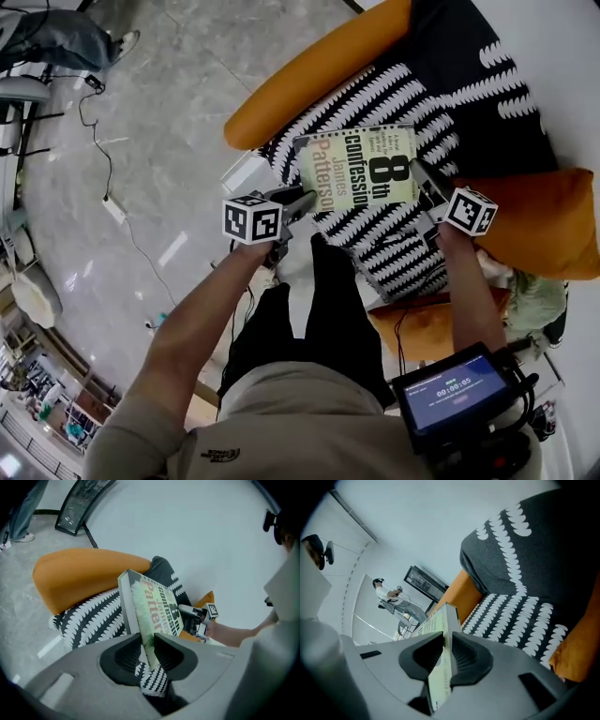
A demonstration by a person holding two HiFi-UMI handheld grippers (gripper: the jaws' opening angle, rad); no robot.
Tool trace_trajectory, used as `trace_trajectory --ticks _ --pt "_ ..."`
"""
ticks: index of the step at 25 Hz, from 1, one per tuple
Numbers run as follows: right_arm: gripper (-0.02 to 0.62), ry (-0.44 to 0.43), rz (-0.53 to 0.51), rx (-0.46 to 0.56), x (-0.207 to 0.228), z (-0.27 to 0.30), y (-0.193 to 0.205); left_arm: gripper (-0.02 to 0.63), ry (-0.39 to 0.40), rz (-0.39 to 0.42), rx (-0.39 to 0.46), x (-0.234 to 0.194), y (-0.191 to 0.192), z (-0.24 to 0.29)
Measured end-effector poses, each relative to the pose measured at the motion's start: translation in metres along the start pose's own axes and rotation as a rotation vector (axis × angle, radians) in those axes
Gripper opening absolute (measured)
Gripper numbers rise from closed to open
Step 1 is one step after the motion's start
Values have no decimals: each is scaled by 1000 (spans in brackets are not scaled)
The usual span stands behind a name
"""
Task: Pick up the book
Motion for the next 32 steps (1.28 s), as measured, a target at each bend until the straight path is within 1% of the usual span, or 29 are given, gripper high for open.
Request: trace_trajectory --ticks 1,3,7,9,12,13,16,18,22,26,30,32 --pt "66 -20 49 -20 5 3 10 92 -30 -23 -30 1 4 -5" --pt "66 -35 102 -33 16 6 12 91 -54 -50 -63 4 2 -2" --pt "63 -14 123 -19 33 9 0 91 -36 -74 -87 0 -7 20" --pt "63 -2 121 -4 51 15 -7 91 -21 -74 -97 -9 -12 40" --pt "61 -17 136 1 69 23 -7 91 -23 -92 -102 -15 -10 57" --pt "61 -22 135 3 64 21 -7 91 -24 -96 -101 -13 -8 52" --pt "60 -34 126 6 32 10 -7 91 -18 -91 -98 0 -5 24" --pt "60 -41 128 -6 21 5 -2 91 -26 -94 -101 6 -1 10" --pt "60 -56 131 11 22 6 -3 91 -29 -76 -83 4 -8 10" --pt "59 -56 128 40 15 2 -4 89 -20 -83 -76 6 -6 4" --pt "58 -81 123 56 9 0 -3 89 -11 -91 -69 7 -1 2" --pt "57 -75 111 66 9 -1 -5 89 -2 -91 -72 4 -2 5"
Point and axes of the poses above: the fingertips, and each gripper's own axes: z forward along the fingers, x to its right, y out of its underside, the point moved 6 cm from there along -z, backward along the fingers, and after that the axes turned 1 degree about -z, right-handed, at the moved point
